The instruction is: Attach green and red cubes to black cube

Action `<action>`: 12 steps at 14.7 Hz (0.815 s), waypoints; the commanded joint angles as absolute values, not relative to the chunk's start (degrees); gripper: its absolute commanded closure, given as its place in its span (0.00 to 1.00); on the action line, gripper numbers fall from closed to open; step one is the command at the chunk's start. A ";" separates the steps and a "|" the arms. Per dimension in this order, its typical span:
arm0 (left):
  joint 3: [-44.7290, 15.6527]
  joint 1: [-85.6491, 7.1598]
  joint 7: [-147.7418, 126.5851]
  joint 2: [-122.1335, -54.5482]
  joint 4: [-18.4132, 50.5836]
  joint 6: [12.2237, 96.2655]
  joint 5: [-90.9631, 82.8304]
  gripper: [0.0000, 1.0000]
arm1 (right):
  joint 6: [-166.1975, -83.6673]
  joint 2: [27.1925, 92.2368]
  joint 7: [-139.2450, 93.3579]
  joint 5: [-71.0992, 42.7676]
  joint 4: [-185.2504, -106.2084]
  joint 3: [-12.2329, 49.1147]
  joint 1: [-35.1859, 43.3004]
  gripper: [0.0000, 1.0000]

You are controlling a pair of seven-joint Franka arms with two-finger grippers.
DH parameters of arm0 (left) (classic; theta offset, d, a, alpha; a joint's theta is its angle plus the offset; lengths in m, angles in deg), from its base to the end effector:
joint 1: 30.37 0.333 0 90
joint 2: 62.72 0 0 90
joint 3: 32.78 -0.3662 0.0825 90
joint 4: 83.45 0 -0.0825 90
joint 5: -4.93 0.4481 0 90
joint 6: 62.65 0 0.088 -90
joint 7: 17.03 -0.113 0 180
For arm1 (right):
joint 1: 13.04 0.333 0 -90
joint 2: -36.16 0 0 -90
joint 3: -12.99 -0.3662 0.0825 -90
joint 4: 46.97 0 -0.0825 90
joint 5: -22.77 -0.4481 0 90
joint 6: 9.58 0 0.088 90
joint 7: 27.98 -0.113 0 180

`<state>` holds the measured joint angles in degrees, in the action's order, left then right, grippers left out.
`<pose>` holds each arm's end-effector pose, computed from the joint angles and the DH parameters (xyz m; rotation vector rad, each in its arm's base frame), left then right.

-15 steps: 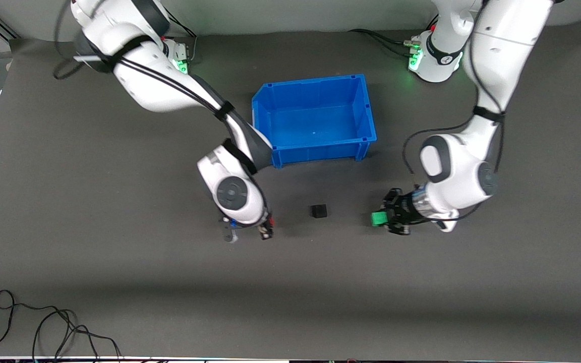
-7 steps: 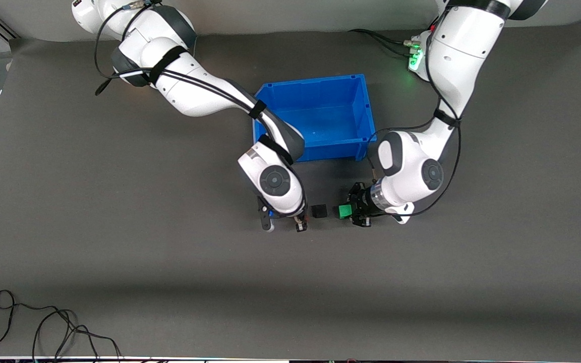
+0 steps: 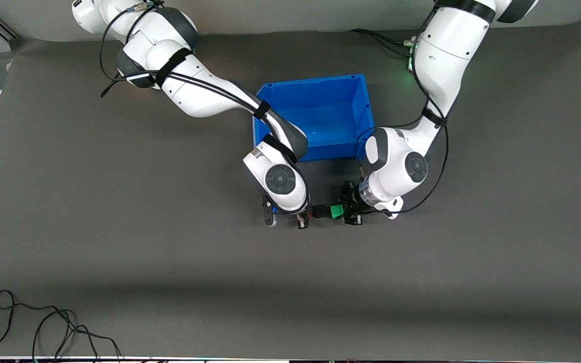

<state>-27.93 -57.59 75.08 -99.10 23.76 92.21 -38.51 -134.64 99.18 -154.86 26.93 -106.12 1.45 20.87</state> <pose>0.6214 -0.3594 0.1688 1.7847 2.1031 -0.4172 0.6655 0.5797 0.1582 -2.2442 2.0816 0.1688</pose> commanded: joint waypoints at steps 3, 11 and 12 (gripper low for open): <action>-28.91 -60.51 77.88 -101.47 20.18 93.00 -39.81 0.84 | -139.12 100.41 -156.74 26.37 -104.45 1.92 21.50 0.76; -28.91 -60.61 77.89 -101.92 18.94 92.82 -38.93 0.00 | -132.72 97.52 -154.55 26.72 -104.89 2.09 20.80 0.00; -29.08 -60.26 77.89 -101.83 18.94 92.56 -38.84 0.00 | -130.10 96.38 -151.58 26.72 -105.50 2.09 20.71 0.00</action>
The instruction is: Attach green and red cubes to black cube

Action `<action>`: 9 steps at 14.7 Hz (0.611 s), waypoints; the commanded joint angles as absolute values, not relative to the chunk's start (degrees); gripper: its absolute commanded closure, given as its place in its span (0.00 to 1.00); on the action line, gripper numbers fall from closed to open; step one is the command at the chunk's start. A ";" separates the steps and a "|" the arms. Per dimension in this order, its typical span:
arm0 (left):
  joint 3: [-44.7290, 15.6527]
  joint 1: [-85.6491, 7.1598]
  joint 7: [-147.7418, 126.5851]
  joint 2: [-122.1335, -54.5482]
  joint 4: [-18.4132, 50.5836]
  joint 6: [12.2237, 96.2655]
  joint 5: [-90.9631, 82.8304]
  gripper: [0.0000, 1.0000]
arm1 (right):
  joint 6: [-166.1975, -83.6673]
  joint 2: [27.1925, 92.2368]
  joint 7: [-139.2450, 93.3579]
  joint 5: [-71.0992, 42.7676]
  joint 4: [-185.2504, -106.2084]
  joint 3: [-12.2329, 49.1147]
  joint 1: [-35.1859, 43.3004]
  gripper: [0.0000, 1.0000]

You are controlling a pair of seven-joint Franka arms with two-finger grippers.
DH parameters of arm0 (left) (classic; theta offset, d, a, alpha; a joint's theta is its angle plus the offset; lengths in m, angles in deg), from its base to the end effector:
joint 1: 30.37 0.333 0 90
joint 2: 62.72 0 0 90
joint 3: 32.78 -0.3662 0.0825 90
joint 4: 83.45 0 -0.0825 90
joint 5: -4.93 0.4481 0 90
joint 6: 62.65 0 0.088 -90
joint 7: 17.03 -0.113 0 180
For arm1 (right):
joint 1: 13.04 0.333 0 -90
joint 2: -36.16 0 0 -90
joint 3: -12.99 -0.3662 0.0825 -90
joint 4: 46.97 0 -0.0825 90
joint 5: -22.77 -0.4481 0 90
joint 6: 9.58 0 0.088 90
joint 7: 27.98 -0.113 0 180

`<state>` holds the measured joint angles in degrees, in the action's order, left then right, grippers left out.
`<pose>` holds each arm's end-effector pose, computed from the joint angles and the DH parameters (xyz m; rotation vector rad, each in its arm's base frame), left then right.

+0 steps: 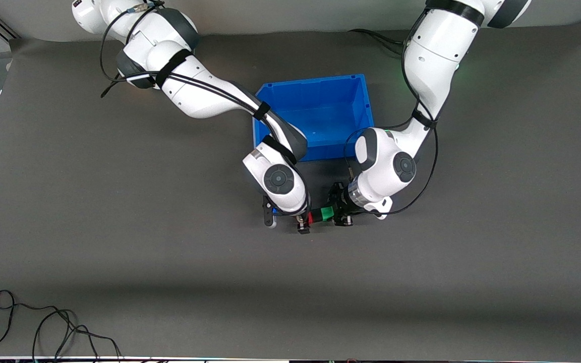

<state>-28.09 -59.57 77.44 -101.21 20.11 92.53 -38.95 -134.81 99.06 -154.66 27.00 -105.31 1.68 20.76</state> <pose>0.6272 -0.3884 0.1703 1.7537 2.0997 -0.4279 0.6724 0.5784 0.1671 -2.2300 2.0709 0.1562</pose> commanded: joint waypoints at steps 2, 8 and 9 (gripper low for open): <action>-29.70 -59.12 75.97 -101.40 19.38 91.51 -38.76 0.00 | -126.57 92.61 -145.77 26.37 -109.52 2.27 18.35 0.00; -30.31 -46.56 61.84 -94.29 20.17 74.49 -32.01 0.00 | -126.47 74.43 -131.19 26.64 -128.94 2.36 9.74 0.00; -30.66 -44.28 59.20 -92.79 20.17 70.80 -28.94 0.00 | -126.47 71.70 -128.03 26.55 -131.50 2.36 8.42 0.00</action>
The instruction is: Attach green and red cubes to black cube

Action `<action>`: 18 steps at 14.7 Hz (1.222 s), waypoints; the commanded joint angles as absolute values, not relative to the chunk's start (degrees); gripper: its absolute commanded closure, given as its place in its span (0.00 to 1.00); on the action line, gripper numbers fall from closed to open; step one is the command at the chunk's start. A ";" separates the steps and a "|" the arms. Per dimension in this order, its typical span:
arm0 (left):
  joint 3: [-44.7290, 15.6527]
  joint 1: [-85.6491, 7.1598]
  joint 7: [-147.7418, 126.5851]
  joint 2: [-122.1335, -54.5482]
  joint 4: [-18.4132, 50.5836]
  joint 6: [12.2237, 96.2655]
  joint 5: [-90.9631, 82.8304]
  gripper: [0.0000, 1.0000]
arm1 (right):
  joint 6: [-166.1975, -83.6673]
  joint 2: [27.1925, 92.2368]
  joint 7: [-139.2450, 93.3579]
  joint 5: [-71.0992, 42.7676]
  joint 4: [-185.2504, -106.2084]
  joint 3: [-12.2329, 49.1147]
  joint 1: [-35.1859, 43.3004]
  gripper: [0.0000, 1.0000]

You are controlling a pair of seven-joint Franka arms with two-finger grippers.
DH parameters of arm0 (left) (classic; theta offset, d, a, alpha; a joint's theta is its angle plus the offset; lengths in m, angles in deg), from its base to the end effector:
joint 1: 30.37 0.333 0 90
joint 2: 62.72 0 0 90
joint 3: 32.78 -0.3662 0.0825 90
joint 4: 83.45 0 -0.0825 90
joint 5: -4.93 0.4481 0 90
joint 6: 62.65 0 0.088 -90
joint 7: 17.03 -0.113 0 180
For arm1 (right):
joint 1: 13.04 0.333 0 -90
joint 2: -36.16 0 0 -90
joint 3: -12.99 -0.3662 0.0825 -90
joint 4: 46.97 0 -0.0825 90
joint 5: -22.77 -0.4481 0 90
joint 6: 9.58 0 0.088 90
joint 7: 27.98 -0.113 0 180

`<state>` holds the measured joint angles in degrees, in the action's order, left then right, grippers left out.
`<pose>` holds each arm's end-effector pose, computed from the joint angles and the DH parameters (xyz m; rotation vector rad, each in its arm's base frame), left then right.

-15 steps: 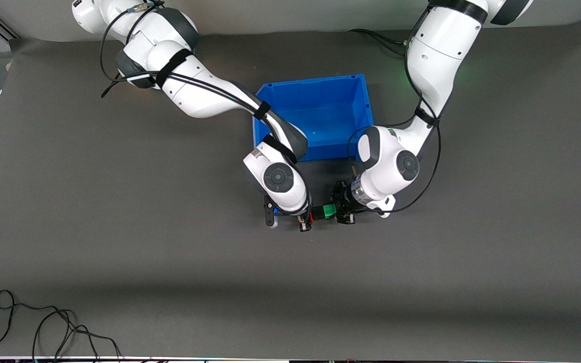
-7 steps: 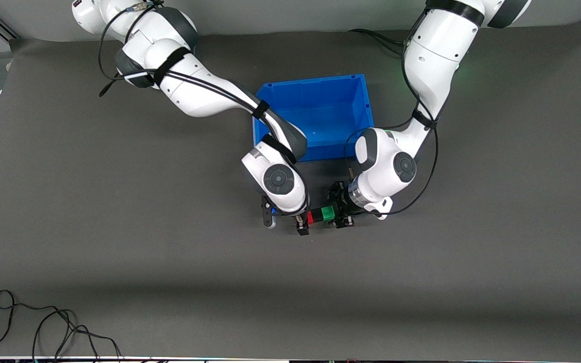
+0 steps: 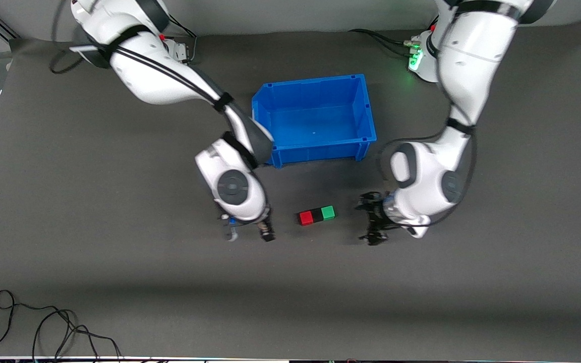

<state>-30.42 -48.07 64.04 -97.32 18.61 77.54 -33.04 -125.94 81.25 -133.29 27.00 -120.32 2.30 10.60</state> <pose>0.6940 -0.2538 0.2120 1.9540 1.9682 -0.4498 0.7132 0.4348 0.2834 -2.5384 1.8459 0.1110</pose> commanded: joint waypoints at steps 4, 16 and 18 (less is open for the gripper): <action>-30.75 -34.26 45.41 -86.12 19.56 55.59 -16.02 0.00 | -125.95 62.90 -117.58 26.37 -139.24 1.74 3.14 0.00; -30.76 -28.08 10.27 -80.83 -1.88 25.07 -0.27 0.00 | -111.71 36.27 -55.11 26.02 -152.53 5.52 -12.85 0.00; -30.49 -28.52 0.77 -78.46 -2.06 24.97 1.84 0.00 | -111.97 34.59 -45.24 26.02 -152.09 5.61 -14.09 0.00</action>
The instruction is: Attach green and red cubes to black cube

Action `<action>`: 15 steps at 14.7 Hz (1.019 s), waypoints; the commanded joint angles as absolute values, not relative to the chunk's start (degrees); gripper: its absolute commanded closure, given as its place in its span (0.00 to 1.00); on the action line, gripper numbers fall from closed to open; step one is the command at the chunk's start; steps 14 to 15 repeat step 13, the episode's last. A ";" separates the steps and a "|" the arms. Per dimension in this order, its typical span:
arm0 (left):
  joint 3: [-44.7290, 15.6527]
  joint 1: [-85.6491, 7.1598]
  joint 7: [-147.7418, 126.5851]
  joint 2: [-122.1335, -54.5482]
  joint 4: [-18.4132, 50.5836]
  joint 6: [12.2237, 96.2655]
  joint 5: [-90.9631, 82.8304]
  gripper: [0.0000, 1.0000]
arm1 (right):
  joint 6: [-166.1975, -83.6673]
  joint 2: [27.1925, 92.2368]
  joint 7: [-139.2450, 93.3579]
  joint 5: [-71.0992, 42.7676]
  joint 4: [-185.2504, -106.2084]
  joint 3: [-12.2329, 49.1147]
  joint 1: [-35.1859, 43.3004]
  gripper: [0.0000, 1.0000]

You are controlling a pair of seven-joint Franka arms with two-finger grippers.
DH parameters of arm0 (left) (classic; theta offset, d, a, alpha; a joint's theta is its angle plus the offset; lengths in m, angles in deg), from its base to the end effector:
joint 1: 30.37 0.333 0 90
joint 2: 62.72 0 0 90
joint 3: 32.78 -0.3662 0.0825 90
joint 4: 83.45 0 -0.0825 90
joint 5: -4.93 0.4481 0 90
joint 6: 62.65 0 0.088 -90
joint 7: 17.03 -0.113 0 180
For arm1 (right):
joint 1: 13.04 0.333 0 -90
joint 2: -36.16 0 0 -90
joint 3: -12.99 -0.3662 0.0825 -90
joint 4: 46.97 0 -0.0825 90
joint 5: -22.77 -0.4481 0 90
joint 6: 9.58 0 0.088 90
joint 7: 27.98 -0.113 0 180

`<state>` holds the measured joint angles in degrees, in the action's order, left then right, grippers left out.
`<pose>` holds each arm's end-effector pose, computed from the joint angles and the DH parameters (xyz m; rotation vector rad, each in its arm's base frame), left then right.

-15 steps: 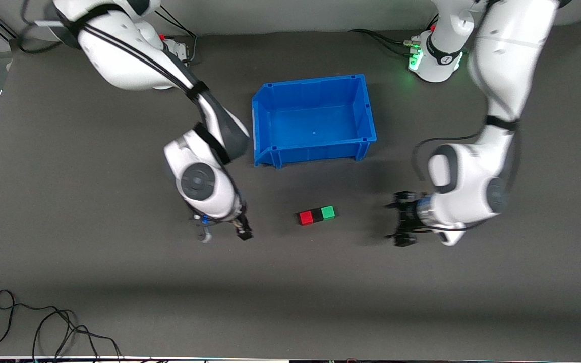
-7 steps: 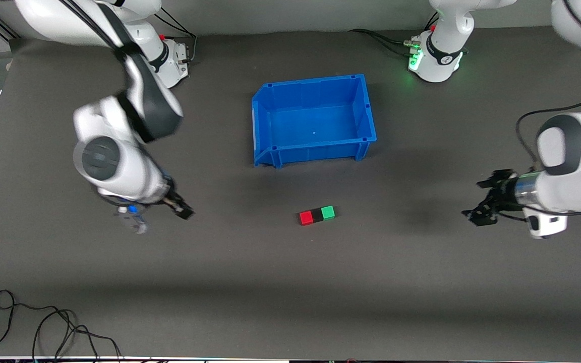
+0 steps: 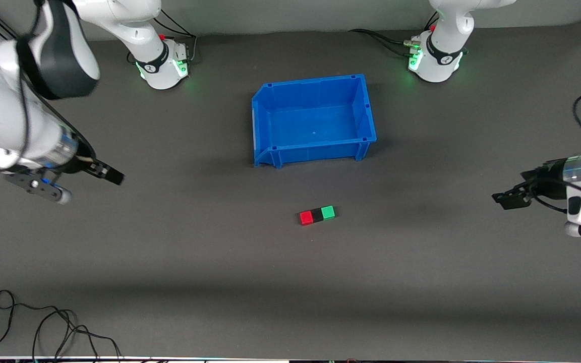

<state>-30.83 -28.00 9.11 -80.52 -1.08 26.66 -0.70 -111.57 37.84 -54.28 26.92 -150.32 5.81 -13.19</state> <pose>0.7114 -0.0027 0.5317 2.9762 0.7163 -0.3206 0.6254 0.0696 0.5429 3.0232 -0.4869 -0.0481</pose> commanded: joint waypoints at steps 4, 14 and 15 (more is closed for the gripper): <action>-30.14 -28.79 -9.62 -72.84 0.48 25.50 2.55 0.00 | -111.18 31.95 -38.11 20.79 -150.69 8.05 -14.62 0.00; -29.79 -30.19 -16.94 -66.85 6.64 28.75 6.07 0.00 | -100.01 38.36 -33.87 23.55 -137.67 11.23 -14.18 0.00; -29.79 -30.19 -16.94 -66.85 6.64 28.75 6.07 0.00 | -100.01 38.36 -33.87 23.55 -137.67 11.23 -14.18 0.00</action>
